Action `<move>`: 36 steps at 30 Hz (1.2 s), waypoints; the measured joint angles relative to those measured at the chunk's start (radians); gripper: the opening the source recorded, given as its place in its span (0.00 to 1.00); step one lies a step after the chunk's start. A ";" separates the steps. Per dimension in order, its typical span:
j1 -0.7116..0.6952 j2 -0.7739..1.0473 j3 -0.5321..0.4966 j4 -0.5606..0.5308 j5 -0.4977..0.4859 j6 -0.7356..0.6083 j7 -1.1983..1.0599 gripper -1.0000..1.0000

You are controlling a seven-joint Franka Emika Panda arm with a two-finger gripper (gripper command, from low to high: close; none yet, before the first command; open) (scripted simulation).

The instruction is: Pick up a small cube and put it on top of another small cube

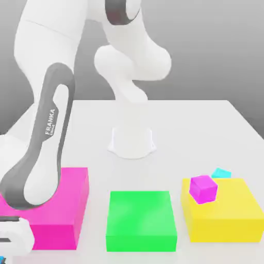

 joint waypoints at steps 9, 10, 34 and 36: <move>0.024 -0.196 -0.060 -0.083 -0.087 -0.109 -0.052 0.00; 0.017 -0.231 -0.065 -0.109 -0.105 -0.118 -0.094 0.00; -0.121 -0.928 -0.193 -0.704 -0.525 -0.166 -1.071 0.00; -0.110 -0.865 -0.208 -0.723 -0.501 -0.086 -1.095 0.00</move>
